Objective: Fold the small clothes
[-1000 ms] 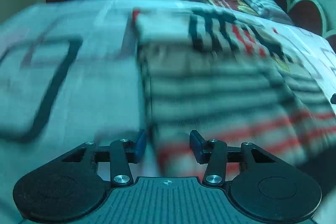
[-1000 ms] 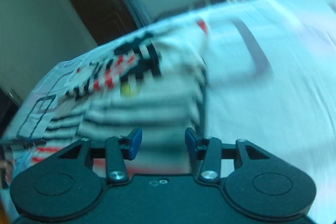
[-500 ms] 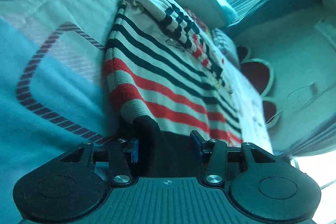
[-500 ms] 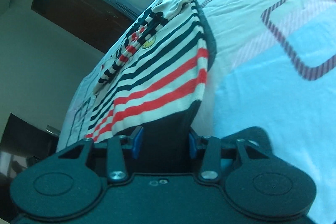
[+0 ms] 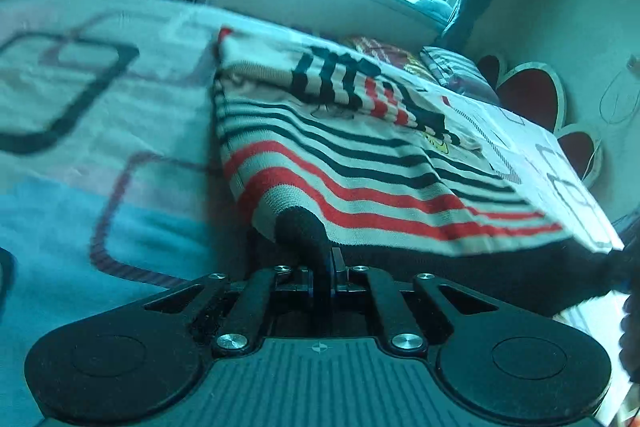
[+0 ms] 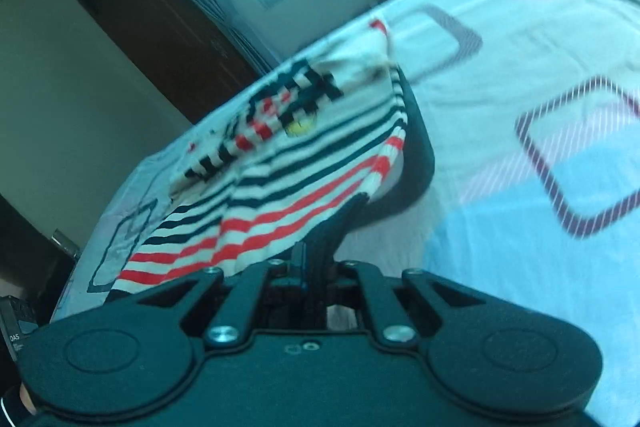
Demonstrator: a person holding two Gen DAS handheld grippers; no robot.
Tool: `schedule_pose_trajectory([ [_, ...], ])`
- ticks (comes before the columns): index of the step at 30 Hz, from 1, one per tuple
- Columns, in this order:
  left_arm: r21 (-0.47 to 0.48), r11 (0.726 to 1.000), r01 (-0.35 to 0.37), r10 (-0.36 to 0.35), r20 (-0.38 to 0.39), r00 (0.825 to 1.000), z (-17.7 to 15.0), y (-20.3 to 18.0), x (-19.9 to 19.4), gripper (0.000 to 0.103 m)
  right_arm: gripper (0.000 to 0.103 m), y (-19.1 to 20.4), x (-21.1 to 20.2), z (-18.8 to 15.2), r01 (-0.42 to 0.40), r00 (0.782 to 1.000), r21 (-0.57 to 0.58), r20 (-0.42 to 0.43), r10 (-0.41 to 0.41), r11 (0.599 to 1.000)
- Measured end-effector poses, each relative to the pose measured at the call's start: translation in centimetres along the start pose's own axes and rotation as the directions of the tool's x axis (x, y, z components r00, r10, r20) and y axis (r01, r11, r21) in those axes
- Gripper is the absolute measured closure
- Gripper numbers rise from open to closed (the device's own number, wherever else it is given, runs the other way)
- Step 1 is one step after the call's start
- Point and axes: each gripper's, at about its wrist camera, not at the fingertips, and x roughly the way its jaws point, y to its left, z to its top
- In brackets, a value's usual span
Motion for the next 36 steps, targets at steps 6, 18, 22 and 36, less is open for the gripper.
schedule_pose_trajectory([
  [6, -0.035, 0.999, -0.009, 0.008, -0.035, 0.999, -1.6, 1.5, 1.9, 0.096, 0.097, -2.3, 2.2, -1.5, 0.085, 0.993, 0.021, -0.082, -0.083, 0.996],
  [18, -0.236, 0.964, 0.121, -0.089, 0.14, 0.986, 1.1, 1.5, -0.6, 0.096, 0.097, 0.3, 0.4, 1.6, 0.044, 0.998, -0.042, 0.041, -0.042, 0.998],
  [22, -0.29, 0.939, 0.185, -0.121, 0.225, 0.967, 5.5, 2.0, 0.2, 0.096, 0.097, 1.9, 1.3, 6.6, 0.014, 0.992, -0.054, 0.129, -0.007, 0.998],
  [36, -0.356, 0.922, 0.15, -0.094, 0.171, 0.981, 22.3, 4.2, 14.8, 0.096, 0.097, -0.1, 15.9, 24.4, -0.042, 0.991, 0.053, 0.128, 0.035, 0.998],
])
